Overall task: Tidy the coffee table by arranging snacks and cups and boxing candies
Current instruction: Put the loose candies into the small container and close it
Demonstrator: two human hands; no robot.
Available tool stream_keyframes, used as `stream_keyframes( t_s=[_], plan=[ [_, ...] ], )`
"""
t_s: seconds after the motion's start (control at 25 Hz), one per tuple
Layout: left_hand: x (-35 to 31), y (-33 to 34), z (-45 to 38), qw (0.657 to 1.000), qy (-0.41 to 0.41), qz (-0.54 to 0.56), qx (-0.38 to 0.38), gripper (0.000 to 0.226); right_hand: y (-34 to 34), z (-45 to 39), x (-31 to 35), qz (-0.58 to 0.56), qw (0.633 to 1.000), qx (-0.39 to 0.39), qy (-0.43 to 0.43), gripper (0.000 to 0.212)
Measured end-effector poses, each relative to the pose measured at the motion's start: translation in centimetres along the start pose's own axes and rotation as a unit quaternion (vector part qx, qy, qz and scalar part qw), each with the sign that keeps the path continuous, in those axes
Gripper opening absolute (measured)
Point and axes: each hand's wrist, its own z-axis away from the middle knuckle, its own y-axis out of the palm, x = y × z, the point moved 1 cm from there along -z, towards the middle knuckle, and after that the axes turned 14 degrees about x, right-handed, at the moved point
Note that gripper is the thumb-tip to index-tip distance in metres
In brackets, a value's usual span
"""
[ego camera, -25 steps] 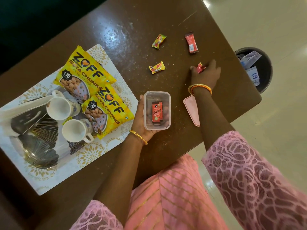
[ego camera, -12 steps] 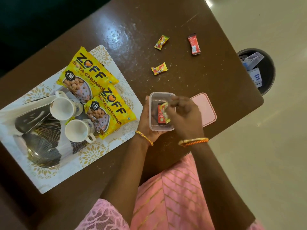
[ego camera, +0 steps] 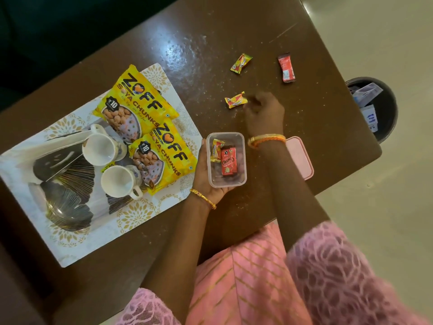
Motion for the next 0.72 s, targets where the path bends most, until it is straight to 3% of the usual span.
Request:
stream_keyframes(
  t_s=[0.16, 0.4, 0.56, 0.64, 0.72],
  plan=[
    [-0.2, -0.4, 0.2, 0.999, 0.028, 0.015, -0.013, 0.097, 1.2, -4.4, 0.4, 0.190, 0.973, 0.113, -0.065, 0.034],
    [0.2, -0.6, 0.8, 0.999, 0.030, 0.034, -0.013, 0.114, 1.6, -4.5, -0.3, 0.219, 0.966, 0.132, -0.044, 0.026],
    [0.1, -0.9, 0.7, 0.999, 0.033, 0.017, -0.014, 0.079, 0.5, -1.9, 0.0, 0.066, 0.989, 0.133, -0.010, 0.014],
    [0.2, -0.9, 0.4, 0.999, 0.018, 0.005, -0.031, 0.077, -0.2, 1.4, 0.2, -0.069, 0.993, 0.101, 0.007, 0.010],
    [0.5, -0.8, 0.1, 0.999, 0.001, 0.016, -0.051, 0.074, -0.4, 5.6, 0.2, -0.128, 0.988, 0.083, 0.006, 0.009]
  ],
)
